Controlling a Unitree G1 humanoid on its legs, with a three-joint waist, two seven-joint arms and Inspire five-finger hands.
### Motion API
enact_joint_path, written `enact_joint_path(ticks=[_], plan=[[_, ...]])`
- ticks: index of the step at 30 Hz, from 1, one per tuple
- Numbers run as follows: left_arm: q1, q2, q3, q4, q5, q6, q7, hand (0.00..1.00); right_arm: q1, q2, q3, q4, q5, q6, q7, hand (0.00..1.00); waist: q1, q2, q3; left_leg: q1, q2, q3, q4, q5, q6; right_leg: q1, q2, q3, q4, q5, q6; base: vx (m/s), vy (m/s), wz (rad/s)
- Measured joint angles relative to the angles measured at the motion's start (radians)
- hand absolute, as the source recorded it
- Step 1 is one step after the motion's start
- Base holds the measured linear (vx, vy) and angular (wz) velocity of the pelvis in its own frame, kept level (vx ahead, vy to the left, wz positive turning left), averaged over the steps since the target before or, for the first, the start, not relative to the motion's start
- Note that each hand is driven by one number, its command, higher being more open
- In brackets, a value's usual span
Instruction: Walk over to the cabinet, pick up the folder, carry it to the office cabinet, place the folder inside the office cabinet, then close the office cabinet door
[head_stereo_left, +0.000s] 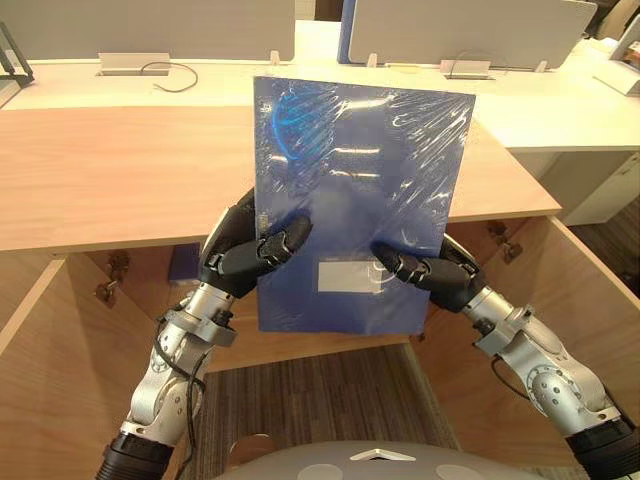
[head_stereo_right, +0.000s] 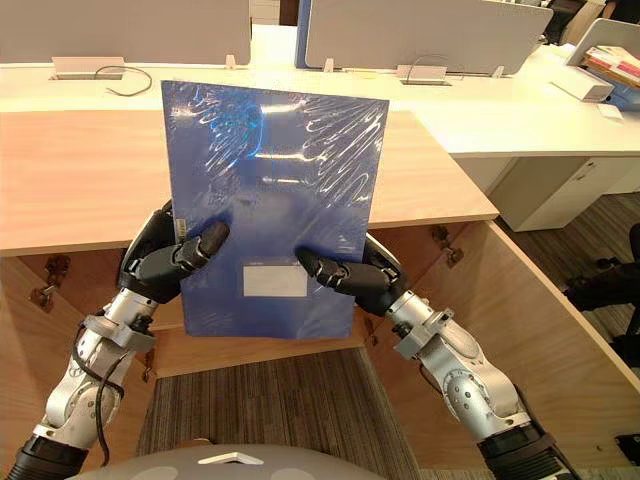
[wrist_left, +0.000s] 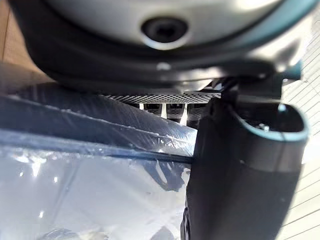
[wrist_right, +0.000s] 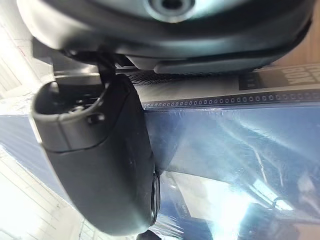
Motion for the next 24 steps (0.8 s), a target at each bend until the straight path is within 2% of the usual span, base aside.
enact_joint_path(ticks=[24], plan=[[0.018,-0.06,0.013,0.0,0.021,0.005,0.0,1.0,0.011,0.002,-0.016,0.0,-0.001,0.005,0.008,0.0,-0.002,0.011,0.0,-0.003,-0.001,-0.005,0.002,-0.001,-0.001,-0.001,0.0,0.0,-0.004,0.002,0.001,0.0,0.0,0.0]])
